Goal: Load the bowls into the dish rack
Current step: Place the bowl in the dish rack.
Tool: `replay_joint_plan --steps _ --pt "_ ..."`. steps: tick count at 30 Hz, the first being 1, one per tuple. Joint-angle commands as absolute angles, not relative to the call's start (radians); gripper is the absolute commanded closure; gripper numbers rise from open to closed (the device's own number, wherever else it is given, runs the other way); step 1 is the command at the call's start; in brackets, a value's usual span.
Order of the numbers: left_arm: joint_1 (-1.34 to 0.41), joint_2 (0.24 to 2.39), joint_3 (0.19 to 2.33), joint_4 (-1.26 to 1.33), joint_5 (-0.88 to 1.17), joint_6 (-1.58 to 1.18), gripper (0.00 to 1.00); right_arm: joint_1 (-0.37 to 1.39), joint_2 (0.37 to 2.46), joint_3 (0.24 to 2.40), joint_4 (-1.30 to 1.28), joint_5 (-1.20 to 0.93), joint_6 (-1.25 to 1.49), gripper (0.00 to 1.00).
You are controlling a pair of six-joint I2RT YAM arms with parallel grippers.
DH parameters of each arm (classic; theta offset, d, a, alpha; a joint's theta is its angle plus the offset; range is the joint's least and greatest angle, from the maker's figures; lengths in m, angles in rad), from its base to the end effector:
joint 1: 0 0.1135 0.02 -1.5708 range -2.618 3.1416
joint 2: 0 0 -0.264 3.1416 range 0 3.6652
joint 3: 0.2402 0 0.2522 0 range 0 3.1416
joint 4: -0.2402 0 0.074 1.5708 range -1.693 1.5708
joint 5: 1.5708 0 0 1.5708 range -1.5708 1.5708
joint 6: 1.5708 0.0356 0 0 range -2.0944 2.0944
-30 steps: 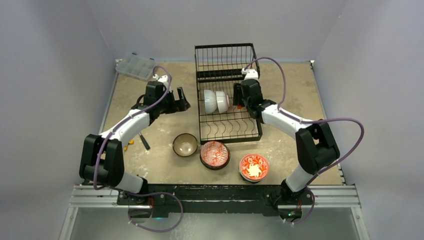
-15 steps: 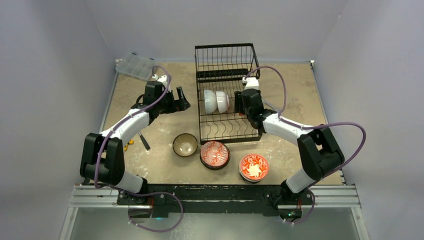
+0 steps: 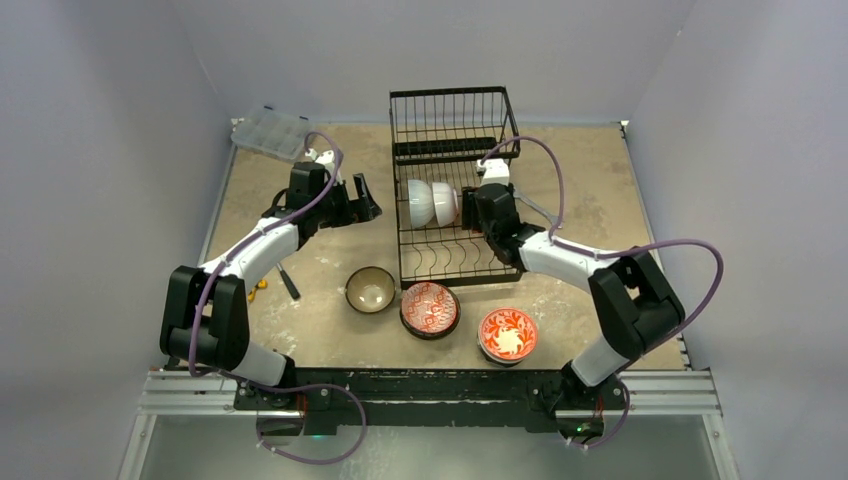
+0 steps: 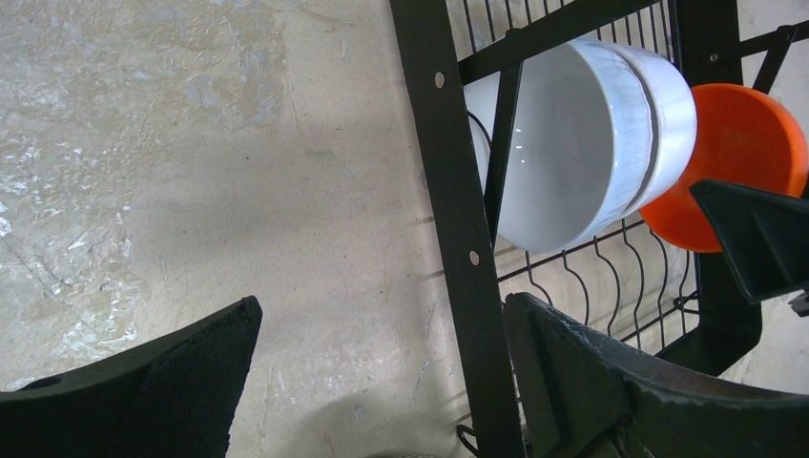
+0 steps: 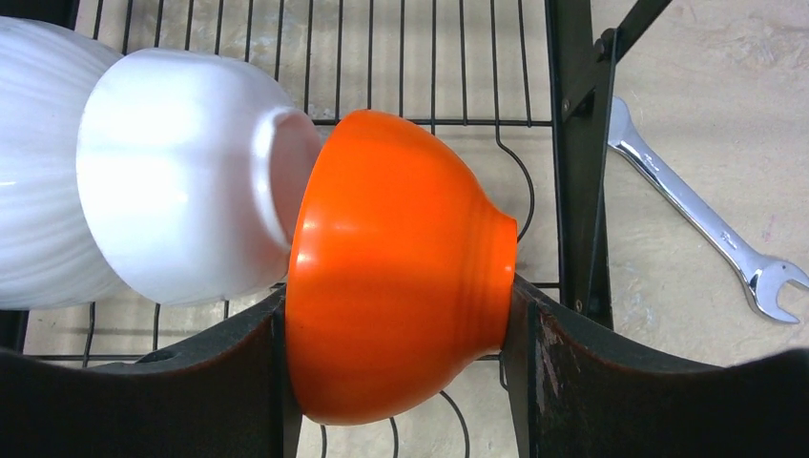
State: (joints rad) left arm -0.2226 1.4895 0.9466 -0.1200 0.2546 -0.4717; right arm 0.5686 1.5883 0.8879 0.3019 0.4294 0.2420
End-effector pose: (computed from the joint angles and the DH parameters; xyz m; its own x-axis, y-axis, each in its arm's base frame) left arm 0.3148 -0.0804 0.2347 -0.7197 -0.2880 -0.6317 0.0901 0.8635 -0.4962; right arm 0.3017 0.1752 0.2242 -0.3573 0.0303 -0.9335 -0.0830 0.9945 0.0640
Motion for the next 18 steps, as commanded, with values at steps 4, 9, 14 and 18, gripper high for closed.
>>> replay_joint_plan --steps 4,9,14,18 --pt "-0.214 1.482 0.967 -0.073 0.274 -0.483 0.04 0.574 1.636 0.971 0.350 0.507 0.224 1.00" --pt "-0.212 1.483 0.966 -0.072 0.276 -0.483 0.04 0.574 1.664 0.976 0.351 0.541 0.218 1.00" --pt "-0.212 1.485 0.964 -0.070 0.278 -0.483 0.04 0.574 1.696 0.998 0.333 0.591 0.219 1.00" --pt "-0.211 1.485 0.966 -0.068 0.279 -0.483 0.04 0.575 1.715 1.018 0.329 0.604 0.212 1.00"
